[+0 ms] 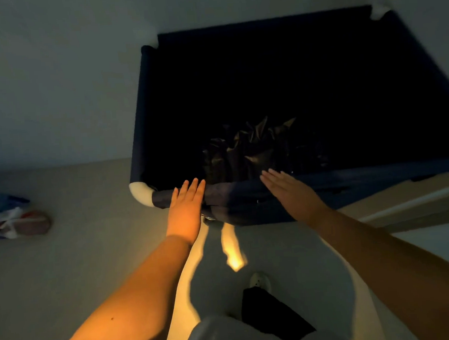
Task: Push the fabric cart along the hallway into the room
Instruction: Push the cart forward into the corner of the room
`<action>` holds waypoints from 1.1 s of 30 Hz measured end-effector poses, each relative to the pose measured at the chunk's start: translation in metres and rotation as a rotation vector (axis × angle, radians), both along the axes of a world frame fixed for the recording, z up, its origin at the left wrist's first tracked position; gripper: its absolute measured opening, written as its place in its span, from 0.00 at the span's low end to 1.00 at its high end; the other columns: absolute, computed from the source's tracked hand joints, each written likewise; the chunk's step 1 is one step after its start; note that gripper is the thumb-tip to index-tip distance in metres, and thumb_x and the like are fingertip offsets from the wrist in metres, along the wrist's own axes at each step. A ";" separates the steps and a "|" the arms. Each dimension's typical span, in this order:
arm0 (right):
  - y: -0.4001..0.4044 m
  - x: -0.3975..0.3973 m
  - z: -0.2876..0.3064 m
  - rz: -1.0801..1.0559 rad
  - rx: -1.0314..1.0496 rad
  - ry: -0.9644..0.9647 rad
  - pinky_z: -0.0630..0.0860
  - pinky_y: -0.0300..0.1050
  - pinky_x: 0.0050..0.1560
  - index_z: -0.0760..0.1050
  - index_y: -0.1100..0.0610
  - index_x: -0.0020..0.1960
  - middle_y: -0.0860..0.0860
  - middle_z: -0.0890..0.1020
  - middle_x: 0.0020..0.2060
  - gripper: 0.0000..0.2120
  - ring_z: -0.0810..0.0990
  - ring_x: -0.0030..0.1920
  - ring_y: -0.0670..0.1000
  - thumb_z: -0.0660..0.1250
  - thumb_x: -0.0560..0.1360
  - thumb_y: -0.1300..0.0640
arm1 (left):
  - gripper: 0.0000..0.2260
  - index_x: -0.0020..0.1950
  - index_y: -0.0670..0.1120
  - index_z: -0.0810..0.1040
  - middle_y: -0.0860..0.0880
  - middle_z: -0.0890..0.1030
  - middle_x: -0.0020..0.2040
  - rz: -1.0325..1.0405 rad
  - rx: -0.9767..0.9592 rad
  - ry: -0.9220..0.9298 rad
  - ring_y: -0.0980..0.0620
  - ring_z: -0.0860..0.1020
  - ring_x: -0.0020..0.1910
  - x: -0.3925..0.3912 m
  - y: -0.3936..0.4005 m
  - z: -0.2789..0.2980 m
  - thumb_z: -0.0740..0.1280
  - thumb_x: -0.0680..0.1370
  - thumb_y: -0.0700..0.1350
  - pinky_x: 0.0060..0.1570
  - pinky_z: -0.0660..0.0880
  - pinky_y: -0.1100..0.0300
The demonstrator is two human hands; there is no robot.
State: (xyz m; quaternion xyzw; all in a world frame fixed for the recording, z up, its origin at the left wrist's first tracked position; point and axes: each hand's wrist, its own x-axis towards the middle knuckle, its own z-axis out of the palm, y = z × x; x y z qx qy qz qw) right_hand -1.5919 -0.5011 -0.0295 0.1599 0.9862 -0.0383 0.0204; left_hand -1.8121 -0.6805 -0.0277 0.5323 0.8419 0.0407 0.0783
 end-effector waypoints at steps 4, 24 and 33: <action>0.009 0.002 0.000 0.053 -0.048 0.049 0.61 0.54 0.67 0.61 0.64 0.70 0.59 0.69 0.68 0.40 0.68 0.68 0.57 0.68 0.62 0.80 | 0.24 0.75 0.47 0.55 0.45 0.61 0.75 0.005 0.004 0.006 0.45 0.54 0.74 -0.002 0.000 0.000 0.58 0.80 0.39 0.73 0.47 0.50; 0.013 0.008 -0.002 0.067 -0.210 0.197 0.49 0.47 0.71 0.58 0.62 0.72 0.58 0.63 0.71 0.36 0.60 0.72 0.56 0.57 0.67 0.81 | 0.30 0.76 0.46 0.49 0.44 0.53 0.77 0.062 -0.131 0.095 0.45 0.51 0.75 0.011 0.009 0.011 0.58 0.78 0.32 0.73 0.48 0.53; 0.014 0.006 0.001 0.079 -0.222 0.213 0.55 0.56 0.69 0.63 0.65 0.69 0.61 0.69 0.68 0.36 0.66 0.68 0.60 0.60 0.63 0.83 | 0.32 0.76 0.46 0.49 0.44 0.52 0.77 0.091 -0.189 0.060 0.44 0.50 0.75 0.011 0.015 0.015 0.60 0.77 0.32 0.72 0.46 0.54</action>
